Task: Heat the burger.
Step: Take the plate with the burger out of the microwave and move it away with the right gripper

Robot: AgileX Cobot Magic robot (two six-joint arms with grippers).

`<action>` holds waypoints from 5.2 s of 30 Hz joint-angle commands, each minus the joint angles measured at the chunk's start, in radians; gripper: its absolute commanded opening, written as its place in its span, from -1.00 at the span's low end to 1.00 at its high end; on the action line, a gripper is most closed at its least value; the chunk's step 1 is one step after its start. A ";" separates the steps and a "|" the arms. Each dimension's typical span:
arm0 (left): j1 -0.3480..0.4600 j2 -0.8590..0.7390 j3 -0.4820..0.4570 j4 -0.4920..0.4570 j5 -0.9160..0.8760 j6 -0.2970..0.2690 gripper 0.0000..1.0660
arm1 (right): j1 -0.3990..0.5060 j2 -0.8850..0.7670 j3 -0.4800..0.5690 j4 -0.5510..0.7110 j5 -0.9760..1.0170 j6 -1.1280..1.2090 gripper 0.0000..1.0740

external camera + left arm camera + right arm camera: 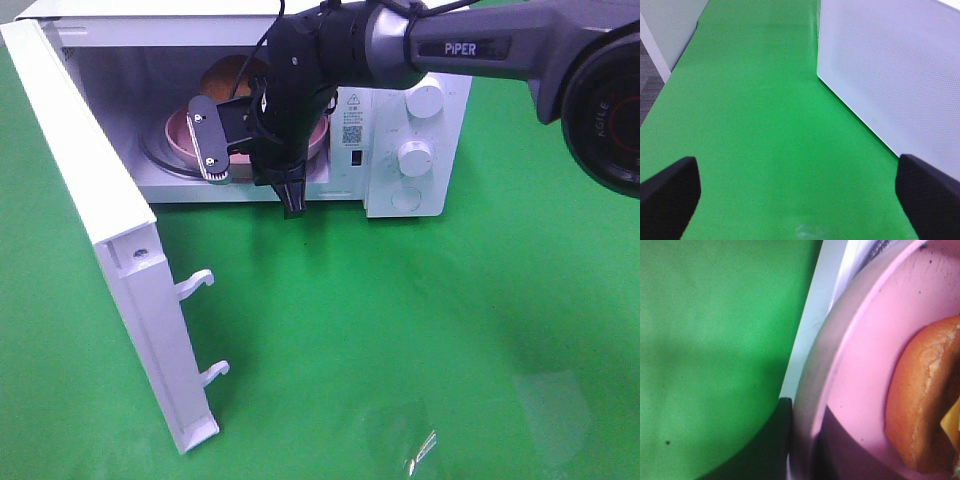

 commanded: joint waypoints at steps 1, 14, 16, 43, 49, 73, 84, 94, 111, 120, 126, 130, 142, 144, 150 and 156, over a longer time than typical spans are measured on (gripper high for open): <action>0.000 -0.015 0.004 -0.002 -0.014 -0.001 0.83 | -0.001 -0.020 0.012 0.017 0.040 0.006 -1.00; 0.000 -0.015 0.004 -0.003 -0.014 -0.001 0.83 | -0.004 -0.219 0.356 -0.094 -0.230 0.005 -1.00; 0.000 -0.015 0.004 -0.003 -0.014 -0.001 0.83 | -0.004 -0.231 0.377 -0.105 -0.248 0.005 -1.00; 0.000 -0.015 0.004 -0.002 -0.014 -0.001 0.83 | 0.034 -0.529 0.781 -0.217 -0.448 0.007 -1.00; 0.000 -0.015 0.004 -0.002 -0.014 -0.001 0.83 | 0.039 -0.606 0.845 -0.218 -0.443 0.013 -1.00; 0.000 -0.015 0.004 -0.002 -0.014 -0.001 0.83 | 0.045 -1.040 1.191 -0.221 -0.345 0.035 -1.00; 0.000 -0.015 0.004 -0.002 -0.014 -0.001 0.83 | 0.045 -1.296 1.320 -0.306 -0.197 0.143 -1.00; 0.000 -0.015 0.004 -0.002 -0.014 -0.001 0.83 | 0.045 -1.422 1.366 -0.424 -0.010 0.382 -1.00; 0.000 -0.015 0.004 -0.002 -0.014 -0.001 0.83 | 0.045 -1.431 1.369 -0.588 0.348 0.911 -1.00; 0.000 -0.015 0.004 -0.002 -0.014 -0.001 0.83 | 0.045 -1.426 1.369 -0.589 0.414 1.135 -1.00; 0.000 -0.015 0.004 -0.002 -0.014 -0.001 0.83 | 0.045 -1.313 1.369 -0.644 0.461 1.373 -1.00; 0.000 -0.015 0.004 -0.002 -0.014 -0.001 0.83 | 0.045 -1.219 1.369 -0.711 0.458 1.551 -1.00; 0.000 -0.015 0.004 -0.002 -0.014 -0.001 0.83 | 0.011 -0.958 1.368 -0.760 0.359 1.795 -1.00; 0.000 -0.015 0.004 -0.002 -0.014 -0.001 0.83 | -0.021 -0.916 1.368 -0.760 0.334 1.814 -1.00; 0.000 -0.015 0.004 -0.002 -0.014 -0.001 0.83 | -0.112 -0.813 1.368 -0.765 0.269 1.821 -1.00; 0.000 -0.015 0.004 -0.002 -0.014 -0.001 0.83 | -0.224 -0.688 1.366 -0.778 0.183 1.858 -1.00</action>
